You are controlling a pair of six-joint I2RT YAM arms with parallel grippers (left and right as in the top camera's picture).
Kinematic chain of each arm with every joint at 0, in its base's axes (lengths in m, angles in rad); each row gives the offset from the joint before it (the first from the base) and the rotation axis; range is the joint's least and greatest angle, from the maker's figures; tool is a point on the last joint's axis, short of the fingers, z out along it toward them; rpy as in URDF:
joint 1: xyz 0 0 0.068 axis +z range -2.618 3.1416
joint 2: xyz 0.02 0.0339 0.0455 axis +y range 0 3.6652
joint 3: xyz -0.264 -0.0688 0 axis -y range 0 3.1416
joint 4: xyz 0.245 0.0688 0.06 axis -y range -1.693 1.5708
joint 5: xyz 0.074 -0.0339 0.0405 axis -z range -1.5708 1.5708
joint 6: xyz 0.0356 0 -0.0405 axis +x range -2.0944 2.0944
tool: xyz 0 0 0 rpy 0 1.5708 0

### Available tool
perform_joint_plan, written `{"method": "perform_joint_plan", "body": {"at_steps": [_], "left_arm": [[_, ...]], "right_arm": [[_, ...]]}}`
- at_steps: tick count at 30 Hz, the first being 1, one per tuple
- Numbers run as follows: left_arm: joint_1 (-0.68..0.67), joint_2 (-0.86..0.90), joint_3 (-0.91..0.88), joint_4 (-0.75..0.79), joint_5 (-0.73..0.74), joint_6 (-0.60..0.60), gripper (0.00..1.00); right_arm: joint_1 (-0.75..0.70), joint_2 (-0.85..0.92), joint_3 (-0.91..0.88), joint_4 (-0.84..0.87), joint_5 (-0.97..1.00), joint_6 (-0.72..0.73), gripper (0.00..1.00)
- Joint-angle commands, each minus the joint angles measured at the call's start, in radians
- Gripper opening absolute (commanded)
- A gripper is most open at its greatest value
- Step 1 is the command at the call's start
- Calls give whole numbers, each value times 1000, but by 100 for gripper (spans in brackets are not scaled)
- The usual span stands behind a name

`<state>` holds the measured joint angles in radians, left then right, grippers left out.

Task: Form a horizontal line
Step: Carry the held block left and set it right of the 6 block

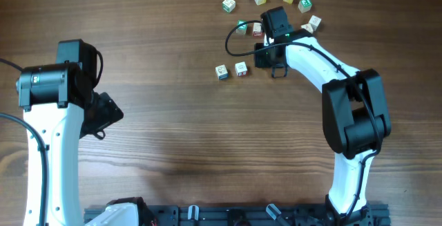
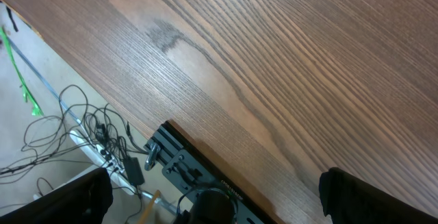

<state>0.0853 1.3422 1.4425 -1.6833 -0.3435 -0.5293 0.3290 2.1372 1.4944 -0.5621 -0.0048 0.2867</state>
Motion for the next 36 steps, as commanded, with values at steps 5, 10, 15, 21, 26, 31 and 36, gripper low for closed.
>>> {"method": "perform_joint_plan", "body": {"at_steps": [5, 10, 15, 21, 26, 31, 36], "left_arm": [[5, -16, -5, 0, -13, -3, 100], [5, -16, -5, 0, -13, -3, 100], [5, -16, -5, 0, -13, -3, 100], [5, -16, -5, 0, -13, -3, 100], [5, -16, -5, 0, -13, -3, 100], [5, -16, -5, 0, -13, -3, 100], [5, -16, -5, 0, -13, -3, 100]], "right_arm": [[61, 15, -34, -53, -49, 55, 17], [74, 15, -34, -60, -49, 58, 26], [74, 15, -34, -70, -45, 81, 32], [73, 1, -32, -79, -37, 84, 53], [71, -48, -32, -88, 31, 84, 56], [71, -109, -32, -102, 42, 83, 57], [71, -190, -32, -116, 42, 84, 59]]}}
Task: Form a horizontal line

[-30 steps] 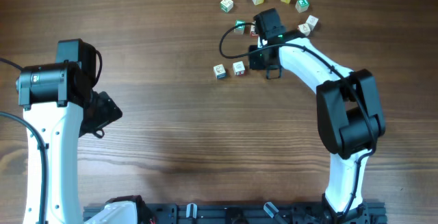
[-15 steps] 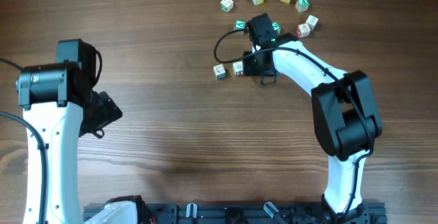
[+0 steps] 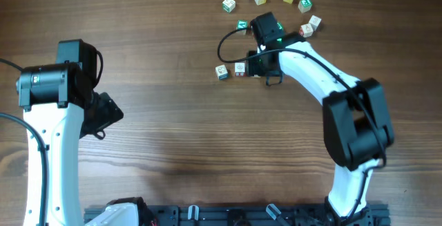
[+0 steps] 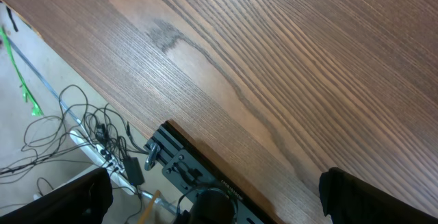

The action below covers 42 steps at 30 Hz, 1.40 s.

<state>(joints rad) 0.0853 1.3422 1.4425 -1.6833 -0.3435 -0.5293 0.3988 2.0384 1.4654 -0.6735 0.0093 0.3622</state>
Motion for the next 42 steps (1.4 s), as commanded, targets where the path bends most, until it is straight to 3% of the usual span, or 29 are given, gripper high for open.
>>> {"method": "perform_joint_plan", "body": {"at_steps": [1, 4, 8, 9, 11, 13, 15, 18, 24, 32, 42], "left_arm": [[5, -16, -5, 0, -13, -3, 100], [5, -16, -5, 0, -13, -3, 100], [5, -16, -5, 0, -13, -3, 100], [5, -16, -5, 0, -13, -3, 100], [5, -16, -5, 0, -13, -3, 100], [5, -16, -5, 0, -13, -3, 100], [5, -16, -5, 0, -13, -3, 100], [5, -16, -5, 0, -13, -3, 100], [5, -16, -5, 0, -13, -3, 100], [5, -16, -5, 0, -13, -3, 100], [5, -16, -5, 0, -13, -3, 100]], "right_arm": [[1, -110, -3, -6, 27, 8, 61], [1, -162, -3, -8, 27, 9, 71], [1, -190, -3, -4, 27, 71, 73], [1, -190, -3, -4, 27, 92, 69], [3, -181, -3, 4, 1, 129, 45], [4, -176, -3, 29, -44, 127, 28], [6, -172, -3, 58, -48, 116, 15], [13, -163, -3, 91, -63, 109, 5], [94, -119, -4, 203, -169, 24, 5], [239, 28, -3, 315, -117, 8, 5], [285, 68, -3, 326, -50, -29, 4]]}}
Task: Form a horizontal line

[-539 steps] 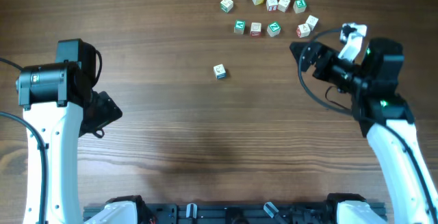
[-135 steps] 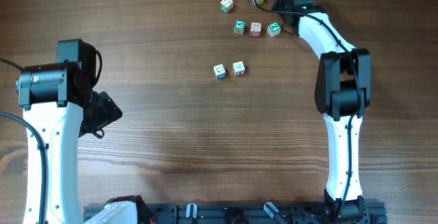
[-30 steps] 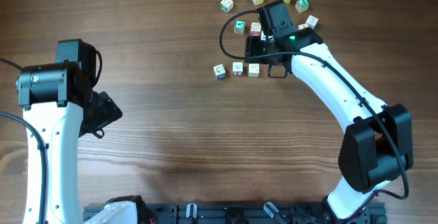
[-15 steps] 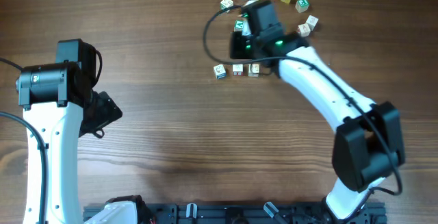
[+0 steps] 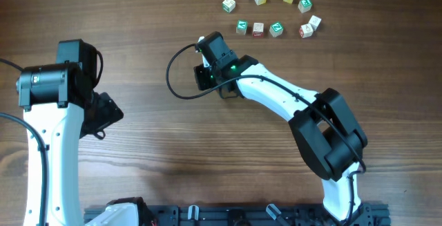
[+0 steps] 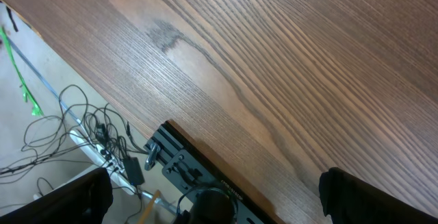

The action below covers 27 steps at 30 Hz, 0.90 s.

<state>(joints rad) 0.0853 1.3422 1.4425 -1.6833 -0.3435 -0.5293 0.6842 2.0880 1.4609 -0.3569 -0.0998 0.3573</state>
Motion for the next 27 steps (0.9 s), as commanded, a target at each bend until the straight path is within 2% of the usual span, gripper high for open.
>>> {"method": "perform_joint_plan", "body": {"at_steps": [1, 8, 27], "left_arm": [[5, -16, -5, 0, -13, -3, 100], [5, -16, -5, 0, -13, -3, 100], [5, -16, -5, 0, -13, -3, 100]], "right_arm": [[-1, 25, 1, 14, 60, -24, 5], [-1, 54, 1, 24, 158, -13, 5], [-1, 60, 1, 9, 261, 42, 5]]}}
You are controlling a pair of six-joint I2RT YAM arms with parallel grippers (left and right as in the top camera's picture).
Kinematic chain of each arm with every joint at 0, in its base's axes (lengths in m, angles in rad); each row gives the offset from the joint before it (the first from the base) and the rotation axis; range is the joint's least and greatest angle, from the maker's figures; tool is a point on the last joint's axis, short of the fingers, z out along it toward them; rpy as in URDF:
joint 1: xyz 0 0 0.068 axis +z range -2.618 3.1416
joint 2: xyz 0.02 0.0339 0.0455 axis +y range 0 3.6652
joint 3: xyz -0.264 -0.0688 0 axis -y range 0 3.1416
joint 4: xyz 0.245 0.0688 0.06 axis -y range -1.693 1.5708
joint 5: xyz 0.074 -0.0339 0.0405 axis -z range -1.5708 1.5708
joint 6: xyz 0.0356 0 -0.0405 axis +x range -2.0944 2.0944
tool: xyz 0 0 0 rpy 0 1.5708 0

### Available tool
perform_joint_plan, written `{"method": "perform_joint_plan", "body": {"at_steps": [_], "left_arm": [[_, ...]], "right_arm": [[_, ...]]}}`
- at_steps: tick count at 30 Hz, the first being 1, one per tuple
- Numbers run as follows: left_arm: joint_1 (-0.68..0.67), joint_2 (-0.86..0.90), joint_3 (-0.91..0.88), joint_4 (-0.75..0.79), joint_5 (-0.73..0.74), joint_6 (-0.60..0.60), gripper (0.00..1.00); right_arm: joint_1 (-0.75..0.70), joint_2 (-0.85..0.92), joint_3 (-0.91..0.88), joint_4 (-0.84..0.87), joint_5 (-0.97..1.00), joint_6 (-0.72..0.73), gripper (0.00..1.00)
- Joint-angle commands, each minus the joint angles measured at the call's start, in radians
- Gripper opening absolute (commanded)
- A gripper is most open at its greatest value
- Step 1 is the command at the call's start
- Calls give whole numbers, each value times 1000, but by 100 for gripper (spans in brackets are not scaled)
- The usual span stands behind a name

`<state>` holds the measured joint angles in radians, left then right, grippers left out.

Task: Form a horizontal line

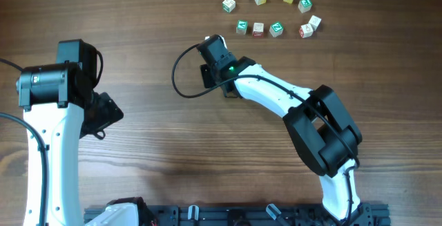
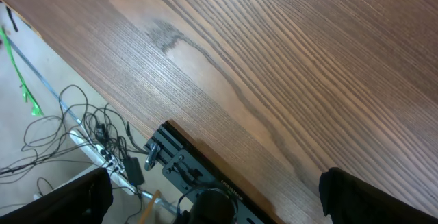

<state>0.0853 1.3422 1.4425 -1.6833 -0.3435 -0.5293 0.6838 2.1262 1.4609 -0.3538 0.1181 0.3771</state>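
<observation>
Small lettered cubes lie at the back of the table in the overhead view. A green cube (image 1: 242,26), a red one (image 1: 257,28), a green one (image 1: 276,28) and a red one (image 1: 306,30) make a rough row. More cubes are scattered behind them. My right gripper (image 1: 209,75) sits low over the table, in front and to the left of that row. Its jaws are hidden under the wrist, as is anything below it. My left gripper (image 1: 103,115) (image 2: 215,195) is open and empty at the far left.
A black cable (image 1: 178,81) loops left of the right wrist. The left wrist view shows the table's front edge (image 2: 205,148), with a black rail (image 2: 198,176) and floor wires beyond it. The right arm's links (image 1: 324,129) stretch across the right half of the table.
My right gripper has shifted slightly to the right and back. The cubes in view and my left arm have not moved.
First two cubes lay side by side left of my right gripper, which sat near the cluster. Then the gripper was against the right one. Later it was further left, and those two cubes have been out of sight since. The left arm stayed still.
</observation>
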Motion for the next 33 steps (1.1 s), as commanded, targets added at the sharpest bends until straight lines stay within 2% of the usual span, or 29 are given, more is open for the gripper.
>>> {"method": "perform_joint_plan", "body": {"at_steps": [1, 9, 27, 33], "left_arm": [[5, -16, -5, 0, -13, -3, 100], [5, -16, -5, 0, -13, -3, 100], [5, -16, -5, 0, -13, -3, 100], [5, -16, -5, 0, -13, -3, 100]], "right_arm": [[0, 22, 1, 7, 43, 23, 5], [-5, 22, 2, 8, 77, 66, 5], [-12, 21, 13, 29, 95, 68, 5], [-12, 19, 81, 7, 95, 67, 4]]}}
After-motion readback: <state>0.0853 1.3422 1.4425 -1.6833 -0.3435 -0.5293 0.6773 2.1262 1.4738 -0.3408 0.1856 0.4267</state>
